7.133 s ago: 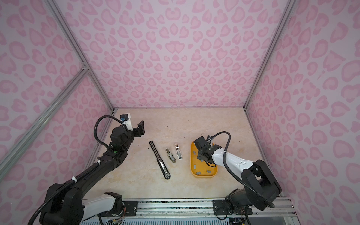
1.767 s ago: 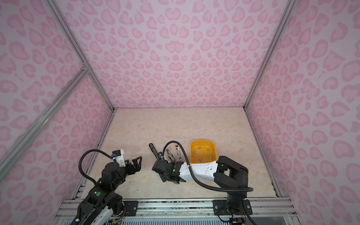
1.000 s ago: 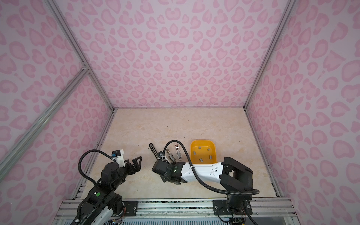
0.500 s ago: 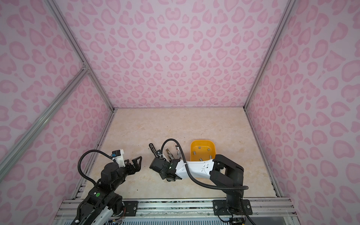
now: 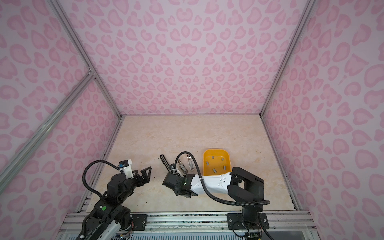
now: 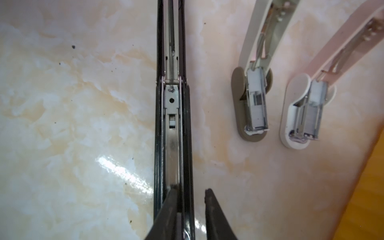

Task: Load the staples into the stapler
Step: 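Open the right gripper and lift it off the black stapler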

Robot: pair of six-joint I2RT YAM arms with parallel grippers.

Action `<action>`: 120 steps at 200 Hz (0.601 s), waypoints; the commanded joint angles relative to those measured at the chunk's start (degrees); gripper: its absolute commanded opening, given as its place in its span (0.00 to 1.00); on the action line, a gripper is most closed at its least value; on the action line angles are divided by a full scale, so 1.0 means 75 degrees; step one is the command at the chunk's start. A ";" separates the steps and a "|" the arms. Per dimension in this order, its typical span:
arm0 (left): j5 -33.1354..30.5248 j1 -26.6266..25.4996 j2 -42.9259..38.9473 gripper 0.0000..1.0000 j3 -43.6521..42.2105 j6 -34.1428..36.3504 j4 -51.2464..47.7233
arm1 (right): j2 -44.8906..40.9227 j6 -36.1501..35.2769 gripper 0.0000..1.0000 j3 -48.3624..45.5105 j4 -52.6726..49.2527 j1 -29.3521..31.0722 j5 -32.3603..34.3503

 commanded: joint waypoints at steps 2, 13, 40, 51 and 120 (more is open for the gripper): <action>0.0056 0.0011 -0.0019 0.97 -0.0022 0.0009 0.0093 | -0.0132 0.0184 0.25 -0.0158 -0.0147 0.0082 0.0092; 0.0063 0.0014 -0.0043 0.98 -0.0022 0.0009 0.0097 | -0.0218 0.0203 0.26 -0.0207 -0.0100 0.0116 0.0098; 0.0022 0.0015 -0.0085 0.98 -0.0001 -0.0054 0.0131 | -0.0653 0.0178 0.27 -0.0349 -0.0035 0.0119 0.0159; -0.0043 0.0016 -0.0113 0.98 0.0019 -0.0164 0.0209 | -0.0962 0.0152 0.31 -0.0471 0.0044 0.0143 0.0209; -0.0580 0.0021 -0.0276 0.97 -0.0024 -0.1329 0.0343 | -0.3041 -0.0918 0.77 -0.3103 0.3224 0.0781 0.0016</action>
